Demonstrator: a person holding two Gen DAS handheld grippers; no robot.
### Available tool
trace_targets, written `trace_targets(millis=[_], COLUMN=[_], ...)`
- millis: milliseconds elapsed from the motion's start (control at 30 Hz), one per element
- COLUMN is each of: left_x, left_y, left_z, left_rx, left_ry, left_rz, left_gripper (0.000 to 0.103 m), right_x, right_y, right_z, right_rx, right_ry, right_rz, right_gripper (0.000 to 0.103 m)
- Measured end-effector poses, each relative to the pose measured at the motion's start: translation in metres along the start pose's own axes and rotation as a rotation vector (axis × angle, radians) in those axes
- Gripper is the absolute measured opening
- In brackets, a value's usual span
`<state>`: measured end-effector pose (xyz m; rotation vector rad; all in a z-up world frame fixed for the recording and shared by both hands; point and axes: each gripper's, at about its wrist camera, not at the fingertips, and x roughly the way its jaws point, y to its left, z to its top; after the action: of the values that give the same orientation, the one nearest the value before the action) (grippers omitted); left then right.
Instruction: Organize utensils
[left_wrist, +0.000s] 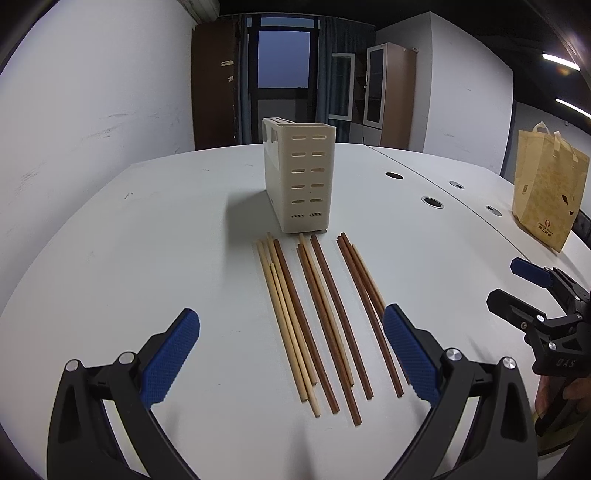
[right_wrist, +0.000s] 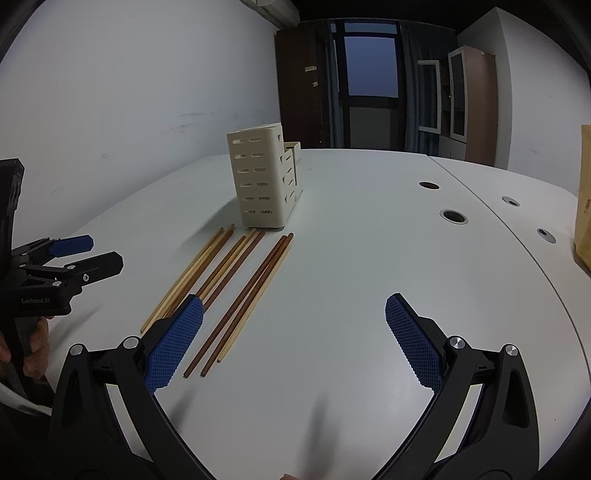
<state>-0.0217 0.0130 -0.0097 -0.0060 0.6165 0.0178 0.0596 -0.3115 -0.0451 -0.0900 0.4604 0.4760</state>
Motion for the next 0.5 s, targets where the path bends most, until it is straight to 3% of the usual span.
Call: trace_targets(millis=[400, 500], left_x=[-0.001, 0.001], left_y=[0.003, 0.005], left_z=[0.001, 0.002], left_rx=[-0.007, -0.015], left_ry=[0.009, 0.016], left_rz=[0.020, -0.007], left_gripper=[0.098, 0.098], right_x=[0.008, 0.010], right_y=[0.001, 0.002], right_z=[0.001, 0.001], right_rx=[0.002, -0.004], right_ry=[0.021, 0.030], right_rz=[0.010, 0.025], right_gripper=[0.095, 0.095])
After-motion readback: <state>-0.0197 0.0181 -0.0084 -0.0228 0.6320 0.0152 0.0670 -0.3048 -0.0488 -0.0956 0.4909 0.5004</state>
